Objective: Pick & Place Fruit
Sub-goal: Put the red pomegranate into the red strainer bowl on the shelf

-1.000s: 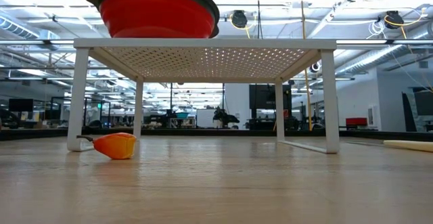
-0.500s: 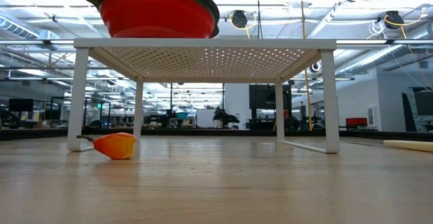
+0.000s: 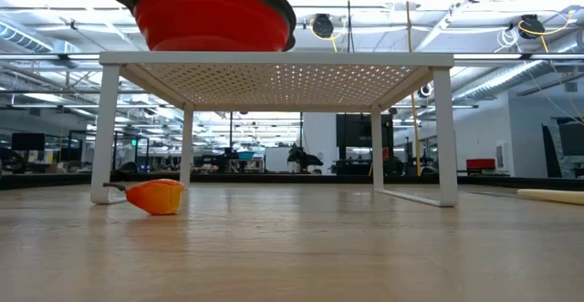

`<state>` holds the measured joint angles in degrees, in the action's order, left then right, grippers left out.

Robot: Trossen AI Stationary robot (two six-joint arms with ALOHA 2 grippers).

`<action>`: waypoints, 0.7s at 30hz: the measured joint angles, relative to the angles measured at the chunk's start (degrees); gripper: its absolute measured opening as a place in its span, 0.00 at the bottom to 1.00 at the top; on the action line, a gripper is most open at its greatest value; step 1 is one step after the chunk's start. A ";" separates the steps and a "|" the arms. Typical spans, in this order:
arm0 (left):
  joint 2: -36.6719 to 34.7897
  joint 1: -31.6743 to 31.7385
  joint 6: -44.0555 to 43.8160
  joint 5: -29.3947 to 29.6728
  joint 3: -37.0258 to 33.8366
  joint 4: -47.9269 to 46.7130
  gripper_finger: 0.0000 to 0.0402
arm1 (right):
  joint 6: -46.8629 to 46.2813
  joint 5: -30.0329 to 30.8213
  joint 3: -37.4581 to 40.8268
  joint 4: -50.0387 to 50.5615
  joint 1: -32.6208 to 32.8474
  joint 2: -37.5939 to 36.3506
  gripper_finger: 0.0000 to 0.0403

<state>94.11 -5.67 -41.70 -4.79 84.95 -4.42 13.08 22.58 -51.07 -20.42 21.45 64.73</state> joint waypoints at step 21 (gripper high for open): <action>-5.95 3.43 -0.75 0.52 -0.11 -19.95 0.52 | -7.62 1.37 -0.04 10.98 1.23 -6.14 0.71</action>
<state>88.16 -2.24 -42.46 -4.27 84.84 -24.36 5.46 23.95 -51.11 -9.44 22.68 58.59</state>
